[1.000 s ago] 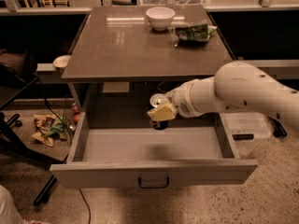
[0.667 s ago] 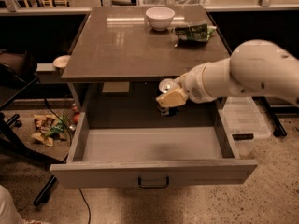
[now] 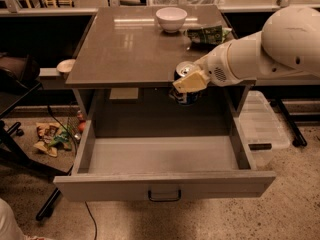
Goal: Pick pepsi can from top drawer and place on counter
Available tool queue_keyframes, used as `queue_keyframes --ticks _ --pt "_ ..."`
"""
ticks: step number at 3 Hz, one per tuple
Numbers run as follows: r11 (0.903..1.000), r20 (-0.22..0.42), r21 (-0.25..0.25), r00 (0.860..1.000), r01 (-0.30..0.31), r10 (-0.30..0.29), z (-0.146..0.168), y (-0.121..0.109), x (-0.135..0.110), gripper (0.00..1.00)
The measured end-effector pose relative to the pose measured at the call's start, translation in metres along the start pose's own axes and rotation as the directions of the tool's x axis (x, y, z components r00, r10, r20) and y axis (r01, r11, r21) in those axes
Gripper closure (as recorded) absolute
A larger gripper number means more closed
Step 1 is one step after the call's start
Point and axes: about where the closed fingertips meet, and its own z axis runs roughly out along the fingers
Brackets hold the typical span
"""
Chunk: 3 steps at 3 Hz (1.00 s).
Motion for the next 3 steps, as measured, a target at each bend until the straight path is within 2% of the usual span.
queue_keyframes --ticks 1,2,3 --pt "1.0 0.032 0.008 0.999 -0.002 0.002 -0.003 -0.005 -0.007 1.0" --pt "0.9995 0.107 0.01 0.994 -0.03 0.029 -0.005 -0.027 -0.021 1.0" --pt "0.9972 0.19 0.007 0.979 -0.074 0.072 0.001 -0.064 -0.051 1.0"
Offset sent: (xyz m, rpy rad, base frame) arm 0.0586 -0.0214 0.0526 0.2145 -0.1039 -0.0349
